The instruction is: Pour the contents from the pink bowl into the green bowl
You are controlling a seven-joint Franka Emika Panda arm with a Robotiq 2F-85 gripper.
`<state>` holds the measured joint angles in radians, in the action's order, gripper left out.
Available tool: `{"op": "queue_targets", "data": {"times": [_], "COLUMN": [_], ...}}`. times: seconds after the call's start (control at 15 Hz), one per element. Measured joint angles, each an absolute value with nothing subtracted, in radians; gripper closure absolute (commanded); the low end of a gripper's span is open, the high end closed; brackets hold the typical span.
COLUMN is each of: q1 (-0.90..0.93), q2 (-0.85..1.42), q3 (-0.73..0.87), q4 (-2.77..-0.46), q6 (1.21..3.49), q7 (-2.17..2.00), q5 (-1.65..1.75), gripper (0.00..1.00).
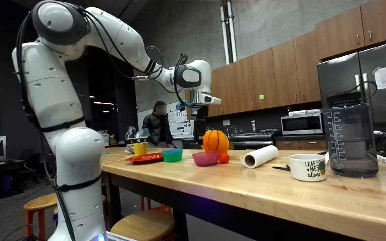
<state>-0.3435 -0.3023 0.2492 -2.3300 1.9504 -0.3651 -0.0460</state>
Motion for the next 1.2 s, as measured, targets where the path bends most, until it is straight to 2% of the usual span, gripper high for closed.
{"op": "queue_targets", "data": {"times": [0.47,0.53,0.6,0.73,1.2], "q1": [-0.376,-0.377,-0.377,-0.377,-0.377], "q2": [-0.302,-0.302,-0.302,-0.302,-0.302], "q3": [0.246,0.244,0.241,0.236,0.226], "q4": [-2.402,-2.41,-2.416,-2.427,-2.442], "q6": [2.035,2.04,2.043,2.051,2.055], "q7": [-0.574,-0.602,-0.626,-0.668,-0.757], "q5": [0.023,0.033,0.04,0.053,0.078], "gripper": [0.0,0.25,0.27,0.39,0.94]}}
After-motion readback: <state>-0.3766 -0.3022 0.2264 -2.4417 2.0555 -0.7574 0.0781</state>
